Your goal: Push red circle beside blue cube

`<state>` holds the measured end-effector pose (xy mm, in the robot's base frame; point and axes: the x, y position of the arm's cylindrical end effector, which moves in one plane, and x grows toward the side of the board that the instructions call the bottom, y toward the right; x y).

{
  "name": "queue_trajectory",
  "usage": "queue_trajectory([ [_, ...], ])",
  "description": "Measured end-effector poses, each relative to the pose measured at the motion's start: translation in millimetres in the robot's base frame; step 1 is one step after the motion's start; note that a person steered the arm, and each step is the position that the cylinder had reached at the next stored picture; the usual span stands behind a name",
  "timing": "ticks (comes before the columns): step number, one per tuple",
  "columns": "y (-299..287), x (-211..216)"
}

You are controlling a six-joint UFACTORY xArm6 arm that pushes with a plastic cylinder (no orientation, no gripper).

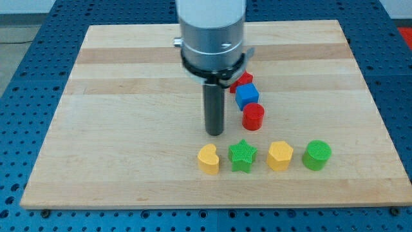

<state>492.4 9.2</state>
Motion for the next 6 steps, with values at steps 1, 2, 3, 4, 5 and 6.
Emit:
queue_trajectory([
  [1,36,-4],
  [2,66,-5],
  [3,83,-5],
  [4,91,-13],
  [5,104,-27],
  [6,113,-37],
])
